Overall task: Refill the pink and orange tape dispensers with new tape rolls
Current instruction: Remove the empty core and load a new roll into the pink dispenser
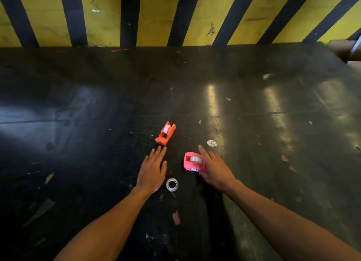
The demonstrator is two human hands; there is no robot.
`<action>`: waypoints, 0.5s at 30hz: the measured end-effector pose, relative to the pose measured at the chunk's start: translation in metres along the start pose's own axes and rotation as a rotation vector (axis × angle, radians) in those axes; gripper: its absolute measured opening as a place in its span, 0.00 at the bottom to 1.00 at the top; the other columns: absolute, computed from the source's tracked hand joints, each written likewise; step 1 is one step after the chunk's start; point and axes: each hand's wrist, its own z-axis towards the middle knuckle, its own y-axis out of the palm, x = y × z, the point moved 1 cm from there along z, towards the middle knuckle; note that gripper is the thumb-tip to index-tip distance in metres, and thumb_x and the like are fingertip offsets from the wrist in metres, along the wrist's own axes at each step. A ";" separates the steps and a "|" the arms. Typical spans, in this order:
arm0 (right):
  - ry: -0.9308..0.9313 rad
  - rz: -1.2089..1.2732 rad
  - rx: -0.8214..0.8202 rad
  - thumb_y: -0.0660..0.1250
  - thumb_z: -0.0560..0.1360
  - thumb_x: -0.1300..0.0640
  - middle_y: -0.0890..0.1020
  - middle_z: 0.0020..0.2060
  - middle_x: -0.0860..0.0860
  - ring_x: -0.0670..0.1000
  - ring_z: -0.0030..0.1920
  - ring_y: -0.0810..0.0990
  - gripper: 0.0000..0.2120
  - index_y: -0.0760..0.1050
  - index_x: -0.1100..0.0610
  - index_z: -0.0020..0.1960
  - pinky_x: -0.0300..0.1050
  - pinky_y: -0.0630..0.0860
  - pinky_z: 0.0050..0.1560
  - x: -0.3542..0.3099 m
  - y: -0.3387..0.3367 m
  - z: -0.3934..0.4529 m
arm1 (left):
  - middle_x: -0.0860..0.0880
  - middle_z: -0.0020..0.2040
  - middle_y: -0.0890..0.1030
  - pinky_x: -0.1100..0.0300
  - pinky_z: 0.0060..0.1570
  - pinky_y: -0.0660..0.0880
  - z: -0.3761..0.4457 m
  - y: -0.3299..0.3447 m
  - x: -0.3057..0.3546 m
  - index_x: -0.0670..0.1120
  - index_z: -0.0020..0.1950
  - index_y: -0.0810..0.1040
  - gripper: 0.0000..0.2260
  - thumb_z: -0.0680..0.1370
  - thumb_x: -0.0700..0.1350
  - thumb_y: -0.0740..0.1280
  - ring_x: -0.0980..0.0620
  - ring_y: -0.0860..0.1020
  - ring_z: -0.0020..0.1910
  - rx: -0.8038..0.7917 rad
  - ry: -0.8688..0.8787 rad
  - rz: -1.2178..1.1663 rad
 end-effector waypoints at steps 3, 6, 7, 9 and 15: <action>0.009 0.000 0.061 0.69 0.74 0.51 0.71 0.67 0.59 0.62 0.65 0.71 0.41 0.50 0.55 0.79 0.58 0.72 0.64 -0.001 0.006 0.008 | 0.48 0.83 0.57 0.50 0.81 0.48 -0.004 0.009 -0.011 0.50 0.81 0.56 0.24 0.85 0.48 0.56 0.50 0.51 0.82 -0.018 0.035 0.016; 0.116 0.083 0.144 0.71 0.70 0.50 0.73 0.63 0.60 0.65 0.61 0.73 0.38 0.58 0.56 0.76 0.59 0.74 0.59 0.001 0.002 0.019 | 0.48 0.82 0.57 0.51 0.81 0.46 -0.005 0.015 -0.016 0.49 0.81 0.58 0.23 0.85 0.47 0.56 0.51 0.50 0.82 -0.001 0.048 0.049; 0.159 0.111 0.180 0.71 0.69 0.50 0.74 0.61 0.61 0.66 0.59 0.74 0.37 0.60 0.56 0.74 0.59 0.75 0.57 0.002 0.001 0.024 | 0.48 0.82 0.57 0.51 0.81 0.46 -0.005 0.016 -0.016 0.48 0.81 0.59 0.23 0.85 0.48 0.56 0.51 0.50 0.82 0.004 0.051 0.070; 0.253 0.162 0.235 0.71 0.69 0.50 0.75 0.58 0.62 0.67 0.56 0.74 0.34 0.64 0.58 0.71 0.58 0.73 0.57 0.004 -0.005 0.035 | 0.48 0.82 0.57 0.51 0.80 0.46 -0.005 0.018 -0.016 0.48 0.81 0.59 0.23 0.85 0.49 0.55 0.51 0.51 0.82 0.010 0.058 0.107; 0.477 0.289 0.301 0.75 0.68 0.49 0.74 0.59 0.65 0.67 0.58 0.74 0.32 0.68 0.65 0.64 0.56 0.72 0.58 0.008 -0.023 0.065 | 0.48 0.82 0.58 0.51 0.80 0.47 -0.004 0.020 -0.019 0.47 0.80 0.59 0.23 0.85 0.49 0.53 0.50 0.52 0.82 0.025 0.072 0.146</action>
